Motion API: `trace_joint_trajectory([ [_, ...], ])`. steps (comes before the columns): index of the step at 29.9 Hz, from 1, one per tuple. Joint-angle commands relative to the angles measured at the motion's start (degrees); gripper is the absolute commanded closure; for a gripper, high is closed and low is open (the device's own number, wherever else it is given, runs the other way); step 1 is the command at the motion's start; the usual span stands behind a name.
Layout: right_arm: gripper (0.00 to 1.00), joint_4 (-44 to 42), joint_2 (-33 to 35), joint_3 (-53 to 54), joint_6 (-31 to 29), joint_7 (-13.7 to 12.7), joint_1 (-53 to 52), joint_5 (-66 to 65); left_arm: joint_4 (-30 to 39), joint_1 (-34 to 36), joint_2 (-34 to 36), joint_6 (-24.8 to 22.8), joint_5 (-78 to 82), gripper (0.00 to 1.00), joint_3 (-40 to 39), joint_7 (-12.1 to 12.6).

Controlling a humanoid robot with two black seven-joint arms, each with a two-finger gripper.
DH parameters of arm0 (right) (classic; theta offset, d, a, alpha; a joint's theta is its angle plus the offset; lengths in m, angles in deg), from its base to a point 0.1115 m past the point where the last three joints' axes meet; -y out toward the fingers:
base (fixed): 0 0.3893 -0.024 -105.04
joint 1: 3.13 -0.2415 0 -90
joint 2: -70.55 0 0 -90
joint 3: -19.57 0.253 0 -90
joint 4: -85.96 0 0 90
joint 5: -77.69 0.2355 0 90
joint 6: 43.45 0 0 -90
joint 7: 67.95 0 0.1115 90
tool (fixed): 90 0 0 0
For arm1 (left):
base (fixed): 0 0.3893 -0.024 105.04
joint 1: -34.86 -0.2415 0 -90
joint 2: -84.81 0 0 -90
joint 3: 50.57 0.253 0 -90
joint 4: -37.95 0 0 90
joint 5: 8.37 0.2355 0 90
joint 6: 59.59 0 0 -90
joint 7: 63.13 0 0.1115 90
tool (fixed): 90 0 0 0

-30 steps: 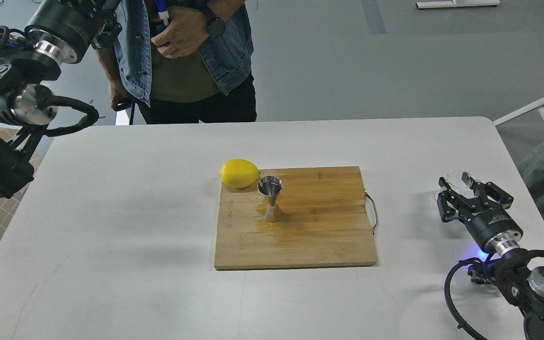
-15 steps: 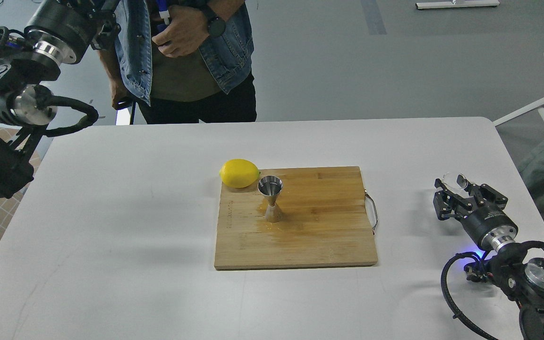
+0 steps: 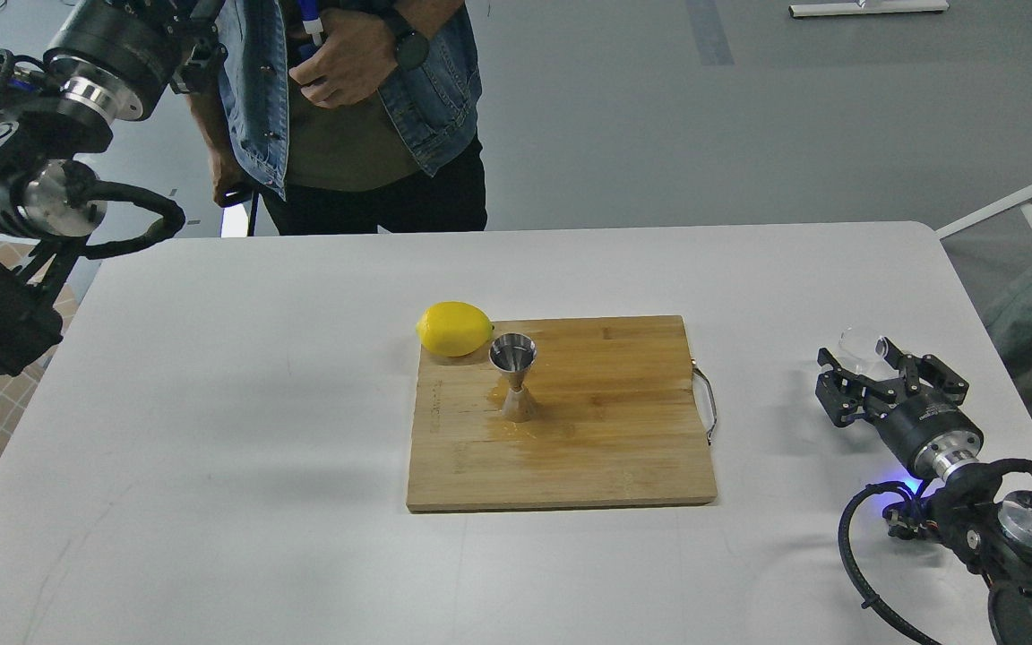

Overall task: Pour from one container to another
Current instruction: 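Set the glass on the table, open the right gripper and withdraw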

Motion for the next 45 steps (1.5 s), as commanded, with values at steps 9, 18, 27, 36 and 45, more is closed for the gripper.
trace_joint_trajectory([
  [9, 0.02, 2.1, 2.0, 0.8, -0.7, -0.9, 1.2, 0.2, 0.0, 0.1, 0.1, 0.0, 0.0, 0.02, 0.1, 0.0],
  [18, 0.02, 4.0, 4.8, 1.3, -0.7, -3.3, 1.4, 0.3, 0.0, 0.1, -0.2, 0.0, 0.0, 0.02, 0.1, 0.0],
  [27, 0.02, 5.7, 7.6, 1.3, -0.8, -4.5, 0.6, 0.3, -0.1, 0.1, -0.1, 0.0, 0.0, 0.02, 0.1, 0.0],
  [36, 0.01, 6.1, 15.4, 0.1, -2.2, -4.4, -4.6, -0.2, -0.3, 0.2, -0.1, -0.1, 0.0, 0.02, 0.0, -0.1],
  [45, 0.00, 5.7, 27.4, -8.8, -2.9, -3.9, -18.7, -6.7, -0.4, 0.2, -0.3, 0.2, 0.2, 0.02, 0.0, -0.3],
])
